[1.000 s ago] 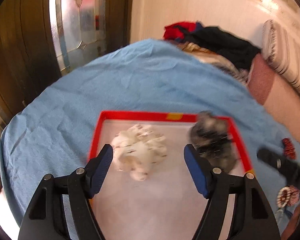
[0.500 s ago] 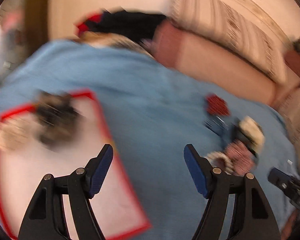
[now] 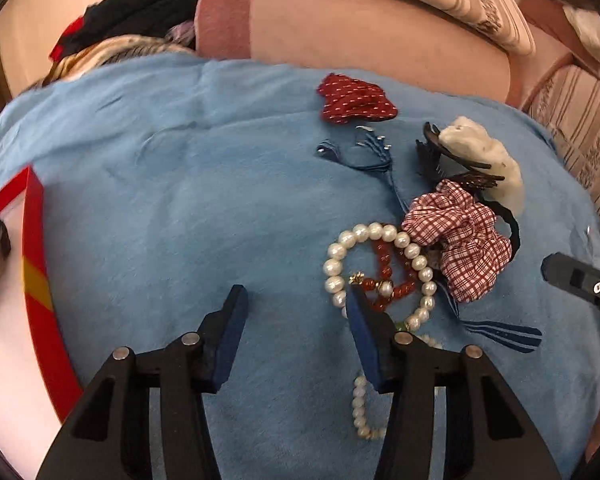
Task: Organize jewelry
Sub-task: 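Move both tools back over the remaining jewelry pile, then grasp the pearl bracelet with the left tool while the right grasps the red gingham scrunchie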
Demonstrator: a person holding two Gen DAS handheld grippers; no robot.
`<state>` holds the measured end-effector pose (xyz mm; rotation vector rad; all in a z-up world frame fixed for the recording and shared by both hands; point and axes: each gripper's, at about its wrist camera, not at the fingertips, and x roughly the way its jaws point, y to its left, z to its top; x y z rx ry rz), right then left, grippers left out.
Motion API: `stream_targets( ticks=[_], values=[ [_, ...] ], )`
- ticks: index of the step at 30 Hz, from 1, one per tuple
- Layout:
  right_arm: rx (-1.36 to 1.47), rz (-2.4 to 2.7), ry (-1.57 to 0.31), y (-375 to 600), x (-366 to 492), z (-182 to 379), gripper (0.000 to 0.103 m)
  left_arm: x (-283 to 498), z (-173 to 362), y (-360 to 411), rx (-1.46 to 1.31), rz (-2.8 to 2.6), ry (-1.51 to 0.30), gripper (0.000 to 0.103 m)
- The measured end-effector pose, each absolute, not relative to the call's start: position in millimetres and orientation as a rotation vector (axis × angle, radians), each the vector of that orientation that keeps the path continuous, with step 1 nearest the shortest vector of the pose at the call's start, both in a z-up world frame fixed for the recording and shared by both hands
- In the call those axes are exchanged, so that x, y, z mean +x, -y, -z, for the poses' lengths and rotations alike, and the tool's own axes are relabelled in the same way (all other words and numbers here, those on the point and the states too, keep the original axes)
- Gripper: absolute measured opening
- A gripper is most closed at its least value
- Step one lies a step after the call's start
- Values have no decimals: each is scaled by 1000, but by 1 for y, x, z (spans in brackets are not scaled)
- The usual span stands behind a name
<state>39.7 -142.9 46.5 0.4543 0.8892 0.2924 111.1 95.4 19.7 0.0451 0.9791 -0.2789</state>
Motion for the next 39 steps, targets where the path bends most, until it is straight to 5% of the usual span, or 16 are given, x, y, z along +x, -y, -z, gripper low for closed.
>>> stream_targets(
  ticks=[9, 10, 13, 27, 35, 36, 39],
  values=[
    [450, -283, -882, 145, 40, -45, 23, 114, -17, -80, 83, 290, -972, 52],
    [448, -282, -880, 145, 40, -46, 23, 115, -17, -81, 76, 294, -970, 48],
    [445, -281, -874, 144, 39, -47, 23, 116, -16, -82, 113, 253, -971, 10],
    [328, -279, -862, 135, 52, -50, 23, 68, -58, -126, 22, 294, -934, 10],
    [142, -244, -906, 99, 84, -27, 43, 76, -44, -124, 57, 281, -956, 10],
    [134, -237, -915, 97, 87, -23, 42, 77, -42, -122, 68, 275, -957, 10],
    [141, -251, -929, 99, 88, -19, 13, 80, -37, -120, 80, 274, -964, 10]
  ],
)
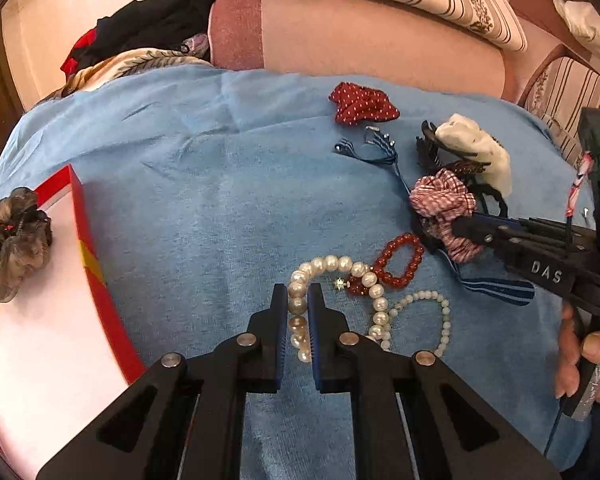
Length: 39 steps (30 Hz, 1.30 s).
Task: Organize jewelry
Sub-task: 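Grasp the pearl bracelet with the left tool while the right grasps the red gingham scrunchie, then carry the pearl bracelet and gingham scrunchie over the tray with both tools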
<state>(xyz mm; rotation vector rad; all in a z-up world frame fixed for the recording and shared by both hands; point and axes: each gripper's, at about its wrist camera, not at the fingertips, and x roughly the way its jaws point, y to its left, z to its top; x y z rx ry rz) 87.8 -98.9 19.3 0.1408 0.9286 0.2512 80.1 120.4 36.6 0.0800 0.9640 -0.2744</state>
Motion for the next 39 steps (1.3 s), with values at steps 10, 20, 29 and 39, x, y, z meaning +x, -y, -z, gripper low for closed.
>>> stream_targets(
  ticks=[10, 20, 29, 39],
  values=[
    [207, -284, -826, 114, 56, -60, 5, 79, -40, -117, 82, 268, -936, 10],
    [168, -407, -936, 77, 33, -48, 5, 80, -34, -117, 92, 265, -966, 10],
    [51, -366, -1003, 62, 37, -24, 28, 86, -17, -115, 118, 236, -1004, 10],
    [84, -396, -958, 68, 35, -35, 6, 80, -40, -120, 74, 245, -931, 10]
  ],
)
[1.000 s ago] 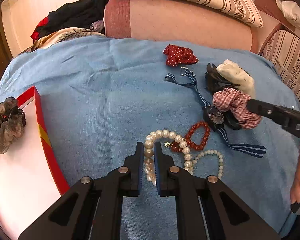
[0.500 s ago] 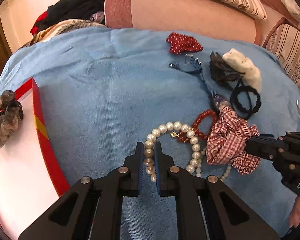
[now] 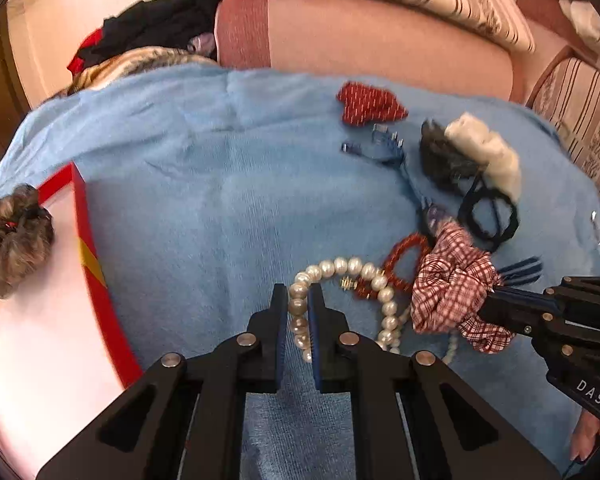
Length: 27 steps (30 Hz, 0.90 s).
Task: Organize jewelry
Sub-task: 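Carry the pearl bracelet and gingham scrunchie over the tray with both tools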
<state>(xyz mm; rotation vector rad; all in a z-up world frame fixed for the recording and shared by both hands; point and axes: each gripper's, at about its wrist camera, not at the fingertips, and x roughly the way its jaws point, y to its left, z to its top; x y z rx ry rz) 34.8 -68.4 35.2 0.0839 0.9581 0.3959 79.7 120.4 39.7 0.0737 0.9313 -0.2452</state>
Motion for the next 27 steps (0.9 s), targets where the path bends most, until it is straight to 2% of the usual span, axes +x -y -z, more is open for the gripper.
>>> stream_targets(
  ticks=[7, 18, 27],
  values=[
    [125, -390, -860, 75, 23, -65, 5, 71, -63, -129, 17, 278, -875, 10],
    [138, -384, -803, 79, 13, -81, 5, 41, -102, -129, 28, 270, -790, 10],
    [157, -400, -757, 86, 0, -98, 5, 12, -110, -115, 8, 257, -815, 10]
  ],
)
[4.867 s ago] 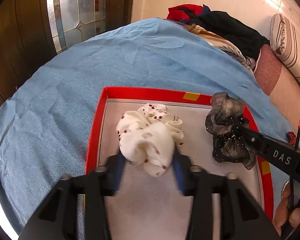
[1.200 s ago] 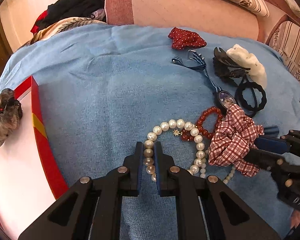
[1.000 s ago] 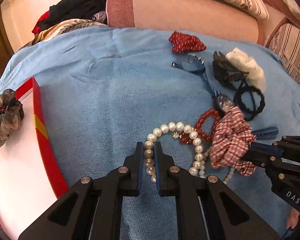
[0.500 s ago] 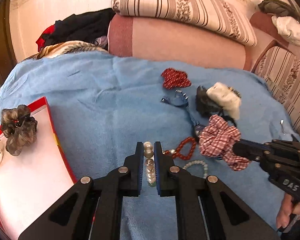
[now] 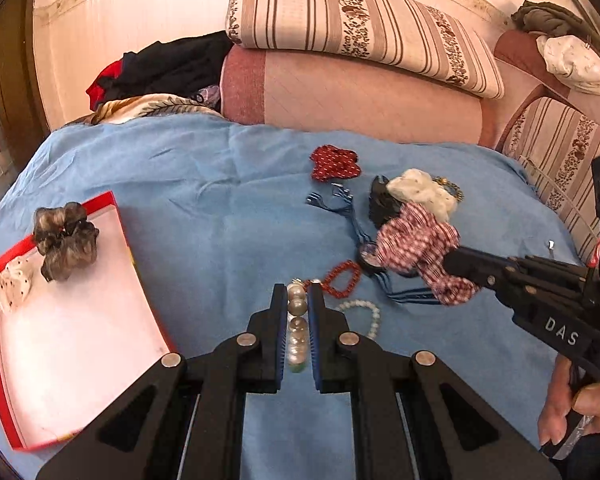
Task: Organize jewelry
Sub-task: 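Carry the pearl bracelet and gingham scrunchie over the tray with both tools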
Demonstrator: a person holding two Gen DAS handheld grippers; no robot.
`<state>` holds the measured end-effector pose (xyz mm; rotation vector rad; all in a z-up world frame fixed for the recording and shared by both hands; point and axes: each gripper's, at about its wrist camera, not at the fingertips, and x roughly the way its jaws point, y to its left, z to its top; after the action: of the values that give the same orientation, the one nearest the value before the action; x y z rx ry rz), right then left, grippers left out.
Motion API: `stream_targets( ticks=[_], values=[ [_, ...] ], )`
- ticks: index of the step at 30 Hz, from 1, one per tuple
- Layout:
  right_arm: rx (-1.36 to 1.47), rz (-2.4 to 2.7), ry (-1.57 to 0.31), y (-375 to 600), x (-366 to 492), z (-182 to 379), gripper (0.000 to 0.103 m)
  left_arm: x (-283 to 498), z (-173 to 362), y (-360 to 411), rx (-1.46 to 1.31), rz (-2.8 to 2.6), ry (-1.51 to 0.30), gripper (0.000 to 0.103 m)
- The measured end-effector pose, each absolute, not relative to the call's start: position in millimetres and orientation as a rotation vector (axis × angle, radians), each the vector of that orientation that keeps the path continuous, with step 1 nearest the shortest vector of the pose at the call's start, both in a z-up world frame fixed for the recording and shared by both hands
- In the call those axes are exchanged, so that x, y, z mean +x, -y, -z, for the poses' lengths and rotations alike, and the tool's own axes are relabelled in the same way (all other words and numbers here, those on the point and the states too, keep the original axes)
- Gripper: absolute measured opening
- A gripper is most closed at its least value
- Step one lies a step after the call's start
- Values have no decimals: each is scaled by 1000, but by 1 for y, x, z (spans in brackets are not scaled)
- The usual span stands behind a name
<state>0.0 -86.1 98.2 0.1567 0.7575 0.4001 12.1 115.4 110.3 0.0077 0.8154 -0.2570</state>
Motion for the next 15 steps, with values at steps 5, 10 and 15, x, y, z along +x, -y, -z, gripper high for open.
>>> stream_targets(
  ticks=[5, 10, 15],
  values=[
    [162, -415, -729, 89, -11, -109, 5, 0, -119, -100, 28, 249, -804, 10],
    [173, -411, -709, 96, -18, -115, 5, -8, -131, -92, 10, 240, -793, 10],
    [206, -400, -676, 110, -29, -126, 5, -20, -151, -82, 22, 242, -770, 10]
  ],
)
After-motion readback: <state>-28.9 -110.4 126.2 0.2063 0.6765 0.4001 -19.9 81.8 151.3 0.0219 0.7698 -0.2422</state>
